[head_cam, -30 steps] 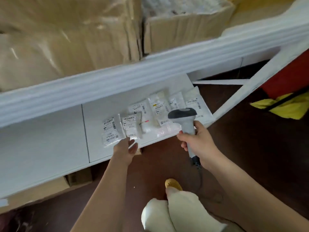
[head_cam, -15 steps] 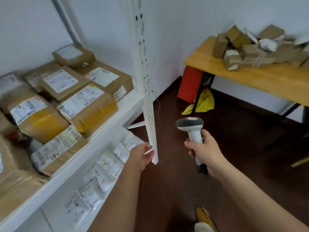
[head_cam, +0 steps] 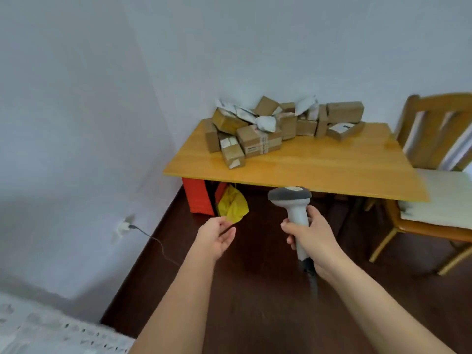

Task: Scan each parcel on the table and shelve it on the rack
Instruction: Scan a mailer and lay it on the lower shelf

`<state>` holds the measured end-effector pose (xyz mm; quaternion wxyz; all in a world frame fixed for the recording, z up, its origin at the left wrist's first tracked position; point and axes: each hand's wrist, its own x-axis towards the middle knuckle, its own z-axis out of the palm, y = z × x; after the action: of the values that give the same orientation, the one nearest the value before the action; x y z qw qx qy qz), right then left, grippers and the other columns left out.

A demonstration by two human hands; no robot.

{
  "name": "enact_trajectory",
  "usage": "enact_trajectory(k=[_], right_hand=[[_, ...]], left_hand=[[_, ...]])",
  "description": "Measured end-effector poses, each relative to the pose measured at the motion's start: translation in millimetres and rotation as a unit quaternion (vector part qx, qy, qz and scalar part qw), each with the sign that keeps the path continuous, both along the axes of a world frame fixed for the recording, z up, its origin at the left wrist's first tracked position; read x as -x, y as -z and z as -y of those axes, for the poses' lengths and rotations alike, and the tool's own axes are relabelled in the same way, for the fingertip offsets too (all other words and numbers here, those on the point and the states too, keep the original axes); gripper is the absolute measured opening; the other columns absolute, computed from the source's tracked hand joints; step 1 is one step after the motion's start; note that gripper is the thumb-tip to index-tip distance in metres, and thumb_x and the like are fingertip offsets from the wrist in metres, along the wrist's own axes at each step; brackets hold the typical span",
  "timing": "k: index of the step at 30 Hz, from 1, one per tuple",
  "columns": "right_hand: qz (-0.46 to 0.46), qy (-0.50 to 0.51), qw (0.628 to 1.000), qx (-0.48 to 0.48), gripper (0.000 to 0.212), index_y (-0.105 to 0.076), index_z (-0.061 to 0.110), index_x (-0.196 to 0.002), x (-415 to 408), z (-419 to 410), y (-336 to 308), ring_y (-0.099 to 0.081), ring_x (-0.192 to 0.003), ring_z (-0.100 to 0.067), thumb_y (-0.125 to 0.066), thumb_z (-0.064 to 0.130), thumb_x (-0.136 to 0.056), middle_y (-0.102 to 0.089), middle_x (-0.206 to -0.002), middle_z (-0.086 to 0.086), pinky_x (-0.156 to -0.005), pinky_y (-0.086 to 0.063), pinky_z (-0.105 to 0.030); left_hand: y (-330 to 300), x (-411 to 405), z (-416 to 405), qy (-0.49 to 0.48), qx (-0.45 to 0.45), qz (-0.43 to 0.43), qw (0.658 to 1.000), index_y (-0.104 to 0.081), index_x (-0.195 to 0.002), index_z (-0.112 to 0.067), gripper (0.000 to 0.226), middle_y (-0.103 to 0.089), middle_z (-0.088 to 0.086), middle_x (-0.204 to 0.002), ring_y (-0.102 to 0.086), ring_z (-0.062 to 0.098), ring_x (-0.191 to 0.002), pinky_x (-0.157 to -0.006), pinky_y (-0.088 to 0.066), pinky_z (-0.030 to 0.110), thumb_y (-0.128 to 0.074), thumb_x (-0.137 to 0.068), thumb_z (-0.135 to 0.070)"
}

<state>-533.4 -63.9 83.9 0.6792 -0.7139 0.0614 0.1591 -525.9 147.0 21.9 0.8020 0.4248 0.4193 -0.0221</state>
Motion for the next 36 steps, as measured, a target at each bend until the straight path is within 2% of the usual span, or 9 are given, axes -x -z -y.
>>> enact_trajectory(k=[8,16,23,26,29,30,31,33,36], right_hand=[[-0.011,0.068,0.998,-0.013,0.022,-0.055,0.008,-0.108,-141,35,4,-0.054,-0.053,-0.012,-0.065,0.002,-0.09,-0.059,-0.082,-0.006,-0.054,-0.048,-0.029],[-0.033,0.111,0.993,-0.006,0.023,-0.054,0.01,-0.11,-280,28,16,-0.053,-0.056,-0.016,-0.064,0.004,-0.091,-0.058,-0.086,-0.011,-0.057,-0.047,-0.032],[0.002,0.174,0.985,-0.011,0.019,-0.055,0.014,-0.105,-381,44,-5,-0.053,-0.058,-0.016,-0.065,0.006,-0.091,-0.06,-0.087,-0.009,-0.057,-0.048,-0.032],[-0.006,0.18,0.984,-0.003,0.019,-0.054,0.012,-0.106,-419,53,1,-0.053,-0.057,-0.016,-0.065,0.006,-0.092,-0.059,-0.087,-0.01,-0.057,-0.048,-0.032],[-0.024,0.169,0.985,0.002,0.019,-0.054,0.013,-0.107,-461,63,14,-0.053,-0.057,-0.016,-0.064,0.006,-0.092,-0.06,-0.089,-0.01,-0.057,-0.048,-0.032],[-0.029,0.161,0.987,0.001,0.02,-0.054,0.013,-0.107,-477,65,18,-0.053,-0.057,-0.016,-0.064,0.006,-0.092,-0.059,-0.09,-0.01,-0.057,-0.048,-0.032],[-0.033,0.151,0.988,-0.001,0.02,-0.054,0.013,-0.106,-494,68,22,-0.052,-0.057,-0.016,-0.064,0.005,-0.092,-0.059,-0.09,-0.01,-0.056,-0.047,-0.032],[-0.038,0.131,0.991,-0.005,0.019,-0.054,0.012,-0.106,-530,74,27,-0.052,-0.056,-0.016,-0.065,0.005,-0.091,-0.059,-0.09,-0.01,-0.055,-0.047,-0.031],[-0.049,0.1,0.994,-0.009,0.019,-0.055,0.011,-0.106,-579,88,31,-0.053,-0.057,-0.015,-0.065,0.006,-0.091,-0.06,-0.088,-0.009,-0.055,-0.048,-0.029]], left_hand=[[-6,-156,43,0.072,-0.011,-0.007,0.997,-0.06,-0.104,-0.008,0.009,-0.065,0.01,-0.103,-0.062,0.024,-0.09,-0.067,-0.051,0.029,-0.055,-0.098,-0.011],[14,-332,20,0.084,-0.038,-0.064,0.994,-0.056,-0.109,-0.006,0.013,-0.061,0.008,-0.085,-0.057,0.022,-0.075,-0.061,-0.049,0.027,-0.046,-0.1,-0.008],[-6,-473,43,0.164,-0.137,-0.041,0.976,-0.053,-0.121,-0.004,0.025,-0.057,0.009,-0.087,-0.055,0.02,-0.071,-0.062,-0.052,0.028,-0.048,-0.097,-0.003],[2,-515,53,0.201,-0.282,-0.039,0.937,-0.054,-0.124,-0.007,0.028,-0.056,0.01,-0.101,-0.053,0.022,-0.083,-0.072,-0.049,0.032,-0.047,-0.097,-0.008],[12,-547,59,0.233,-0.385,-0.028,0.892,-0.05,-0.128,-0.013,0.035,-0.052,0.008,-0.117,-0.052,0.02,-0.091,-0.063,-0.044,0.026,-0.053,-0.094,-0.006],[17,-558,59,0.251,-0.417,-0.022,0.873,-0.048,-0.133,-0.015,0.043,-0.049,0.009,-0.127,-0.053,0.023,-0.1,-0.068,-0.049,0.029,-0.056,-0.092,-0.007],[23,-570,57,0.277,-0.462,-0.018,0.842,-0.045,-0.139,-0.019,0.052,-0.044,0.009,-0.138,-0.052,0.027,-0.112,-0.08,-0.053,0.035,-0.06,-0.09,-0.01],[32,-594,56,0.327,-0.542,-0.03,0.774,-0.034,-0.149,-0.028,0.07,-0.026,0.005,-0.157,-0.032,0.032,-0.139,-0.108,-0.041,0.048,-0.066,-0.088,-0.02],[44,-626,59,0.329,-0.573,-0.088,0.745,-0.015,-0.155,-0.036,0.085,0.001,-0.003,-0.165,0.002,0.033,-0.151,-0.12,-0.015,0.055,-0.067,-0.088,-0.03]])
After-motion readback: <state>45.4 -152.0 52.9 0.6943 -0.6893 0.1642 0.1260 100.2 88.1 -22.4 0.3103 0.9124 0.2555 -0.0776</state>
